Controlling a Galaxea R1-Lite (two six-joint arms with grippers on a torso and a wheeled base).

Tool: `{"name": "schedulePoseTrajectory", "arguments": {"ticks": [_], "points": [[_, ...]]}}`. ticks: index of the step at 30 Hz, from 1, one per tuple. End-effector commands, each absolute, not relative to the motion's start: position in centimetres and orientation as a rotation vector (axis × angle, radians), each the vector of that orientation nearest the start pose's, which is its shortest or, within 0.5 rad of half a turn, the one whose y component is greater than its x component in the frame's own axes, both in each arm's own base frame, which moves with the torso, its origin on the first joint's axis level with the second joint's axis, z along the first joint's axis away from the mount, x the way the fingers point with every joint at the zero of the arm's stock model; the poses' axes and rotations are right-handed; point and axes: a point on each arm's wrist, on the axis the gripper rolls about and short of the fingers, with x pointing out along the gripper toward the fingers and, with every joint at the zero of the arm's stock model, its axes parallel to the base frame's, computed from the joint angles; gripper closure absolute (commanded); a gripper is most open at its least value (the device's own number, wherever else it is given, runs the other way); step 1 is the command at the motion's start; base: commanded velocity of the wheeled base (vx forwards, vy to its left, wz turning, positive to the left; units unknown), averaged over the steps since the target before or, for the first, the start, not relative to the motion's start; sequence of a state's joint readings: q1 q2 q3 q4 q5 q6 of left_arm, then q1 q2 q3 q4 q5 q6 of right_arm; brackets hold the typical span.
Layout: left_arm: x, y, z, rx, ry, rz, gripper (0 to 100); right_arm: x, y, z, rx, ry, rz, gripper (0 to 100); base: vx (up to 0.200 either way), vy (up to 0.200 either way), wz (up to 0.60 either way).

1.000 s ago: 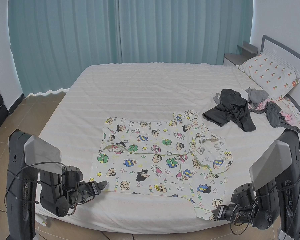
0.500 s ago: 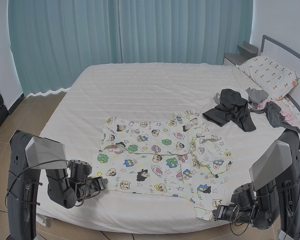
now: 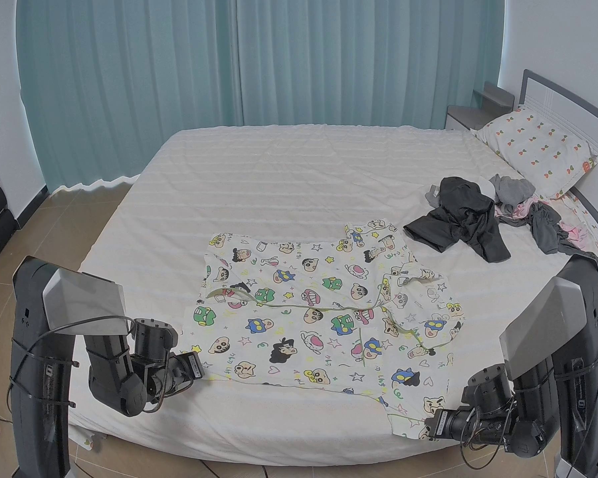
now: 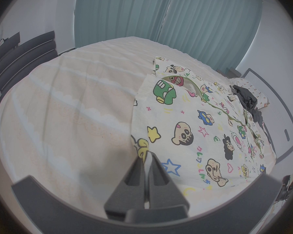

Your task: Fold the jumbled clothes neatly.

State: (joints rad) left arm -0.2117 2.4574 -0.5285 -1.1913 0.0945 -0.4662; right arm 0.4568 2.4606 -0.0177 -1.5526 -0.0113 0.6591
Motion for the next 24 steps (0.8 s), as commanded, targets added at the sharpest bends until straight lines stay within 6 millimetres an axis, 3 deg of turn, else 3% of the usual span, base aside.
{"name": "schedulePoseTrajectory", "arguments": {"ticks": [1,6,11,21,24], "points": [[30.2,-6.3,-6.1,-0.331,0.743,0.063,100,18.8,9.1,-5.7,0.382,0.965,0.112,100,0.0,0.0,0.0],[28.5,-6.1,-6.3,-0.315,0.793,0.067,100,17.9,8.9,-5.8,0.315,1.043,0.093,100,0.0,0.0,0.0],[27.8,-5.9,-6.4,-0.319,0.787,0.066,100,17.5,8.9,-4.9,0.298,1.066,0.105,100,0.0,0.0,0.0],[25.7,-5.5,-6.6,-0.295,0.854,0.075,100,16.7,8.5,-4.9,0.228,1.14,0.094,100,0.0,0.0,0.0],[24.3,-5.2,-6.6,-0.281,0.894,0.08,100,16.6,8.3,-5.0,0.217,1.15,0.088,100,0.0,0.0,0.0]]}}
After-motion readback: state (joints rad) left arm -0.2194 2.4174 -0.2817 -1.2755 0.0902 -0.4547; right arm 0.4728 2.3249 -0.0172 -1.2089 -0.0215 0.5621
